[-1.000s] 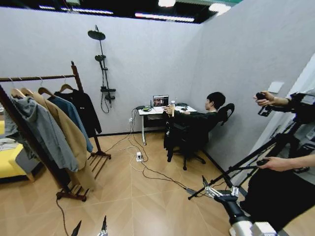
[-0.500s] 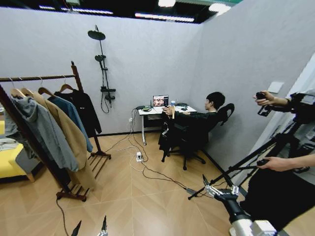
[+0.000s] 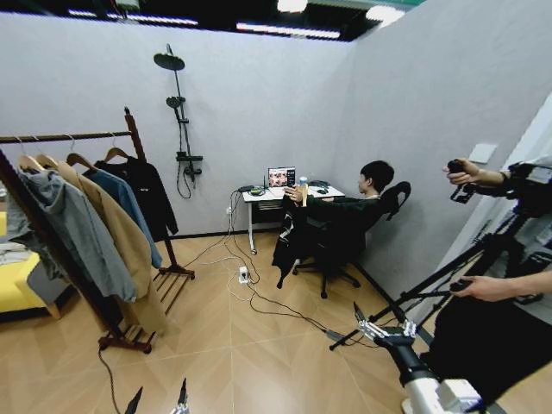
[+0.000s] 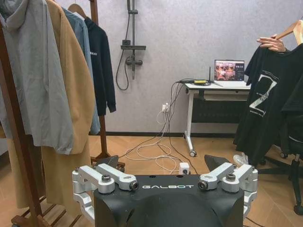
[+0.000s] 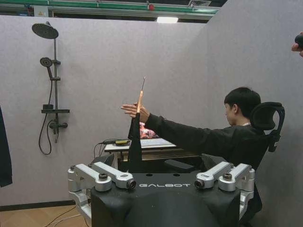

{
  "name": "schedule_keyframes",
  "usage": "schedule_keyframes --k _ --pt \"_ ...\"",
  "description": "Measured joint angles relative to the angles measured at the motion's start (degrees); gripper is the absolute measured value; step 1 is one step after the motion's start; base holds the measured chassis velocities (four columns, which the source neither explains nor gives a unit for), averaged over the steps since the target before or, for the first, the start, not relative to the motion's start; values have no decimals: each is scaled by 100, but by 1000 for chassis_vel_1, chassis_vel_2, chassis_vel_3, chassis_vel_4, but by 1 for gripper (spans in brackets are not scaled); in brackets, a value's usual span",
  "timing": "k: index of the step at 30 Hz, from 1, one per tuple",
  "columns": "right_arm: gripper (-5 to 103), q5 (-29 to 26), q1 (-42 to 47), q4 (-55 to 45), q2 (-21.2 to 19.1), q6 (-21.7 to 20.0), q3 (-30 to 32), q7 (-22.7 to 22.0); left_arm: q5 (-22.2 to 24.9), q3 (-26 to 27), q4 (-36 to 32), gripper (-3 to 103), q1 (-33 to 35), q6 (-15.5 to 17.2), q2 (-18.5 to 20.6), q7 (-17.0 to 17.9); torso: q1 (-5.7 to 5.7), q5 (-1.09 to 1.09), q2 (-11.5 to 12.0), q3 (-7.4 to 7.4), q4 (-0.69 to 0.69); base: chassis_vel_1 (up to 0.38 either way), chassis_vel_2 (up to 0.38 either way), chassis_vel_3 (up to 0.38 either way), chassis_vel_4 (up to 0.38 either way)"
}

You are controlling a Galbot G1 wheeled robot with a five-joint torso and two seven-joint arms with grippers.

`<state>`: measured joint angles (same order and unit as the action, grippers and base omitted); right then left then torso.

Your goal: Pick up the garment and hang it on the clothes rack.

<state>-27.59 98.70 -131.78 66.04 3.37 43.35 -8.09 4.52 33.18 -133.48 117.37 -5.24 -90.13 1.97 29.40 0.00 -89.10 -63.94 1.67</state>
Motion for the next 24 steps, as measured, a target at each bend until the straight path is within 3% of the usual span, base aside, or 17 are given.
schedule_keyframes --k 3,24 --pt "100 -135 -329 170 -231 -15 44 1 0 0 0 100 0 0 0 0 0 0 0 0 1 -116 103 108 -113" --pt "100 -360 -794 349 -475 -74 199 94 0 0 0 100 -1 0 0 0 2 -1 1 0 0 -269 271 272 -276"
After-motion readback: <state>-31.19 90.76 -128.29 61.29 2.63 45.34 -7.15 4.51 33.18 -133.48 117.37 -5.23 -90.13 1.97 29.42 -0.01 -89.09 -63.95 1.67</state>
